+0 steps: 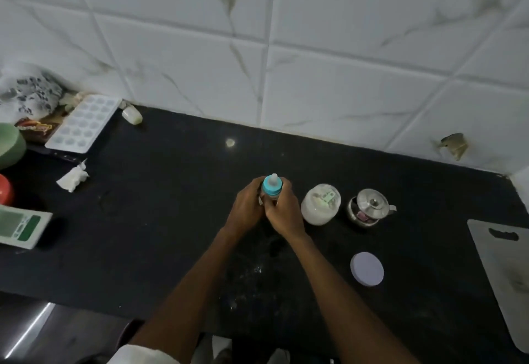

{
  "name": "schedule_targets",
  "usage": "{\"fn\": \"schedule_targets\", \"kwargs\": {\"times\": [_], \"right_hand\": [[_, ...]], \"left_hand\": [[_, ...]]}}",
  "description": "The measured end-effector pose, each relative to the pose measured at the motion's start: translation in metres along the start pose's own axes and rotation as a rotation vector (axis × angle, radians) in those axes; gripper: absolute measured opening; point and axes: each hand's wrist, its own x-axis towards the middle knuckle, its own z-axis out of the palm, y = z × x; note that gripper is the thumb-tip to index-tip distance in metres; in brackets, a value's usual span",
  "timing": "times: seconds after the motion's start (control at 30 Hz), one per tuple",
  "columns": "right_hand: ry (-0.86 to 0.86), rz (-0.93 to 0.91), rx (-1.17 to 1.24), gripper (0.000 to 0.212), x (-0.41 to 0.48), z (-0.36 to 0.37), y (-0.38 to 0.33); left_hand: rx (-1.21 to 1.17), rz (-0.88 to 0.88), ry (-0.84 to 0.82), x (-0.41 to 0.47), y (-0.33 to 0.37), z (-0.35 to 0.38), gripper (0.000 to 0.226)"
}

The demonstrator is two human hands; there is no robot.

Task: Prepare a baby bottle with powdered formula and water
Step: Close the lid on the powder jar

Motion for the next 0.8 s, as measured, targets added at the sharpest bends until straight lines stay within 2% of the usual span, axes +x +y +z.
{"fn": "schedule_targets", "kwargs": {"times": [0.3,0.57,0.8], "right_hand": [[0.040,0.027,0.023,0.049,0.005,0.011,0.024],[0.031,0.039,0.037,0.055,0.004,0.015,0.031],[0.011,0.103,0.002,0.088,0.001,0.013,0.037]], "left_hand": [[0.009,-0.033,-0.019,0.003,-0.014,0.018,0.042],[0.011,-0.064,-0.004,0.002,-0.016,0.025,0.050],[0.089,-0.243,-0.018,-0.008,-0.013,0.028,0.088]]}}
